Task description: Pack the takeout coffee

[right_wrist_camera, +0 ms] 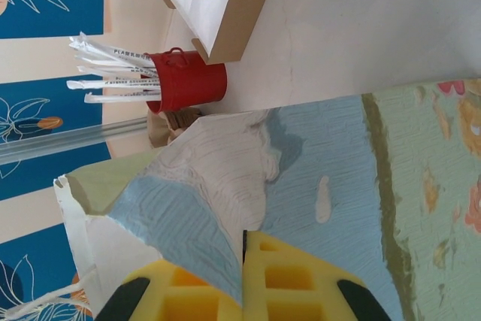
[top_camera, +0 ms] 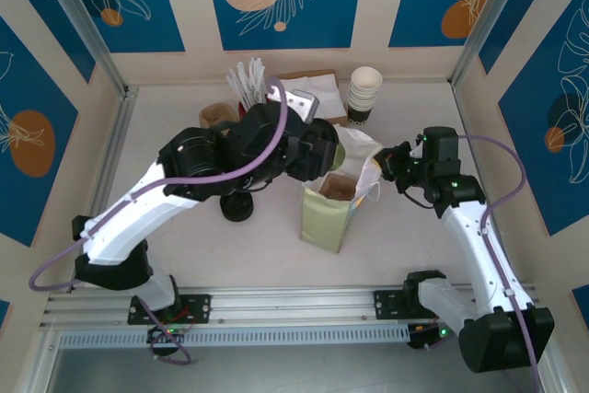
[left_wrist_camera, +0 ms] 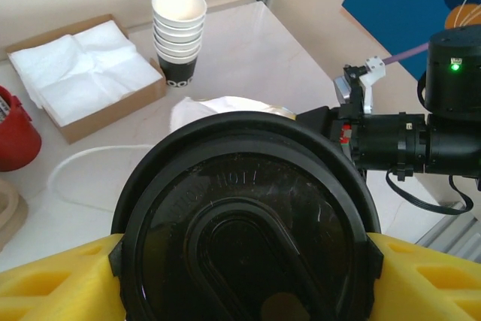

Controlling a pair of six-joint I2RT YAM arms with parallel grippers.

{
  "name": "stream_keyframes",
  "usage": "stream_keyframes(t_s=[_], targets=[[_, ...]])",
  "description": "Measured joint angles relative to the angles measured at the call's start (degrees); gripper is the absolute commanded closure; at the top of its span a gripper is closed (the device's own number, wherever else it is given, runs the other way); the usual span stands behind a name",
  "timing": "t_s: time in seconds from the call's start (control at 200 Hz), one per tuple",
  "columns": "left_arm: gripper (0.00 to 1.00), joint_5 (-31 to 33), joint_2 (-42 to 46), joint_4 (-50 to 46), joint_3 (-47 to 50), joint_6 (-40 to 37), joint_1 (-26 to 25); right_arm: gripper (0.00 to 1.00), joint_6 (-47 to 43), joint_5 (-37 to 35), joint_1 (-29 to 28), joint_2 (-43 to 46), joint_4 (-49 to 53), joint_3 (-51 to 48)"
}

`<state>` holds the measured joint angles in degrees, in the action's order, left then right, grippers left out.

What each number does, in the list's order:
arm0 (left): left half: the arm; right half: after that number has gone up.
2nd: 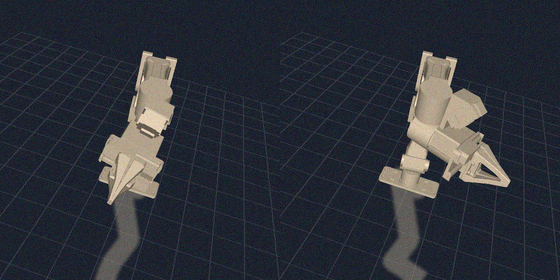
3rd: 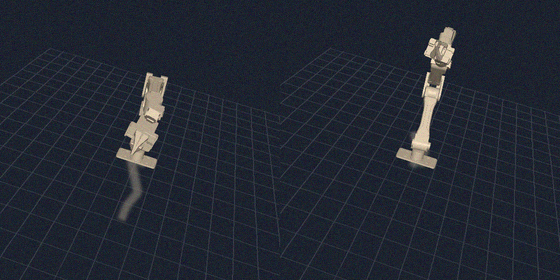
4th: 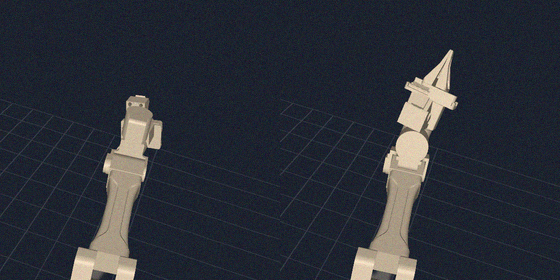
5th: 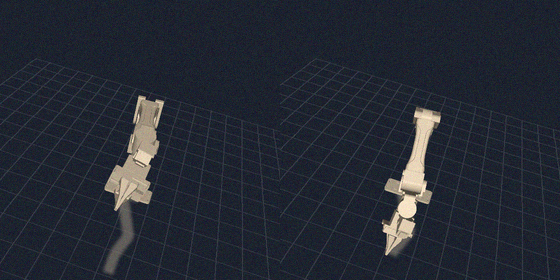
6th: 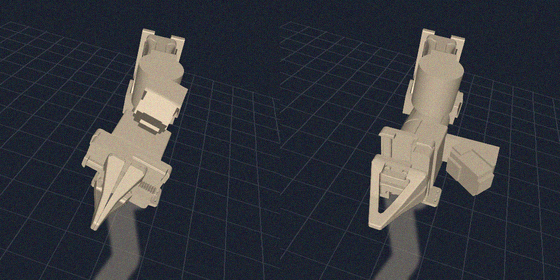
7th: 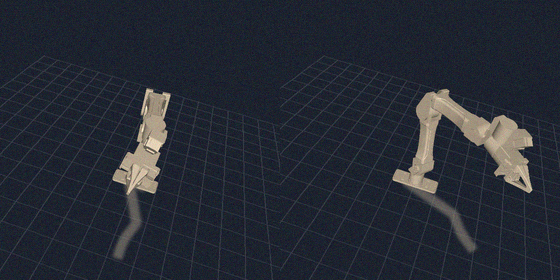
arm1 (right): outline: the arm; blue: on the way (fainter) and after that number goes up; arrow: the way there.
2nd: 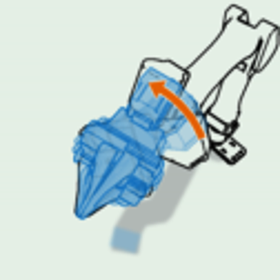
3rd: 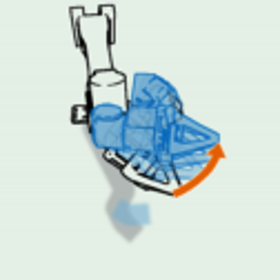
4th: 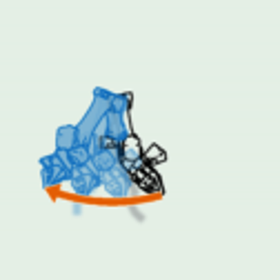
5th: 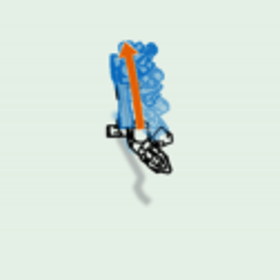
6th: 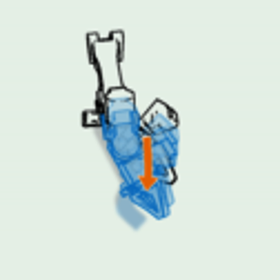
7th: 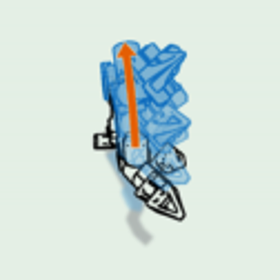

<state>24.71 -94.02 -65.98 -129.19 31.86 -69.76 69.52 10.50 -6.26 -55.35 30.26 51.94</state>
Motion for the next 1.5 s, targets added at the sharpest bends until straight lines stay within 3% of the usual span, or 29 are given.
stream_keyframes(t_s=[0.225,0.525,0.665,1.005,1.27,1.5], targets=[[0.27,-2.73,-4.52,-0.02,0.00,-0.52,1.62,0.96,2.95,-4.39,-4.76,0.13,-1.07,0.00],[0.27,-3.74,-6.73,1.44,3.58,-0.50,5.22,0.58,2.03,-5.57,-4.96,1.18,0.04,0.22],[0.27,-4.87,-7.45,3.26,5.79,-0.66,6.80,0.51,-1.31,-4.35,-2.69,1.55,4.07,3.43],[0.30,-8.24,-11.52,6.75,5.29,-4.11,7.56,0.50,-21.75,2.16,5.25,-3.69,12.92,21.09],[0.29,-8.22,-12.90,7.76,6.08,-9.07,7.74,0.53,-36.26,8.15,5.92,-13.31,16.83,28.98],[0.28,-8.46,-12.98,9.38,7.04,-11.93,7.74,0.51,-47.60,10.75,5.25,-17.75,20.13,29.81]])
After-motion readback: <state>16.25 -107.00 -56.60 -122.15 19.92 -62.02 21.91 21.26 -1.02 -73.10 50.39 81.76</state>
